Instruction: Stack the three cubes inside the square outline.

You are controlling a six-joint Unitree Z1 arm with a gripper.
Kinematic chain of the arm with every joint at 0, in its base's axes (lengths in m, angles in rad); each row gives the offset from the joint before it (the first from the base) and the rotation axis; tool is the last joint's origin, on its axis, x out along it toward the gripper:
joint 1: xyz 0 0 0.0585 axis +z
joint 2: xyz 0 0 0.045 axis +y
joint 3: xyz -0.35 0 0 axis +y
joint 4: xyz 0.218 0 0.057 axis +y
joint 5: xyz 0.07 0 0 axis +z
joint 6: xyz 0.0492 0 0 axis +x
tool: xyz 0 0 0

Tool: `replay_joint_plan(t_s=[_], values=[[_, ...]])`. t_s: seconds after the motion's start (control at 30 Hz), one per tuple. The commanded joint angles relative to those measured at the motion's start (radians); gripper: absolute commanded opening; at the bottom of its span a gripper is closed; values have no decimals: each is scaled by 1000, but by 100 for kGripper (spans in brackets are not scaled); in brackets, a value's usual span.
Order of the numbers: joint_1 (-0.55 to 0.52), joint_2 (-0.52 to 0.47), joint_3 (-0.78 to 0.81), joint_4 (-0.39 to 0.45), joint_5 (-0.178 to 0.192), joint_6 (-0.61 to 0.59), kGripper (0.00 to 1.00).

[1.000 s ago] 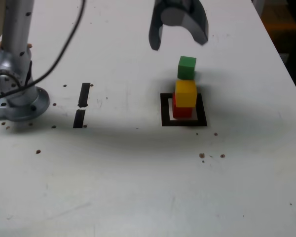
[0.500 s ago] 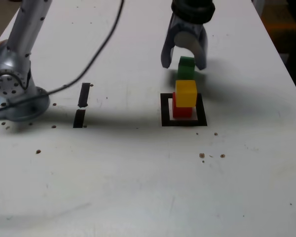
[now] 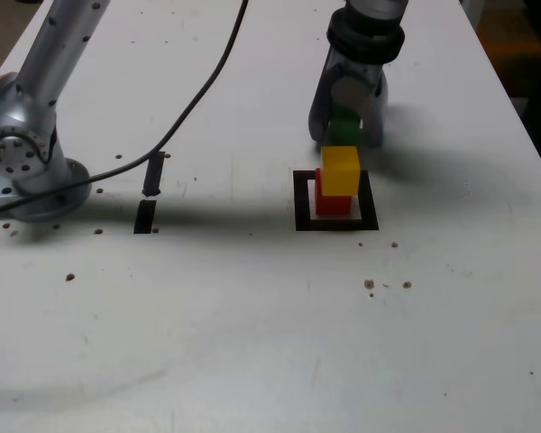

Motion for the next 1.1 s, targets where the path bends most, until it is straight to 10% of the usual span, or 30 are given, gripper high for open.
replay_joint_plan(t_s=[0.0,0.47,1.07], values=[[1,-9,4,-5,4,0,43],[-23,-138,12,4,62,-34,14],[-310,-270,-170,351,17,-399,14]])
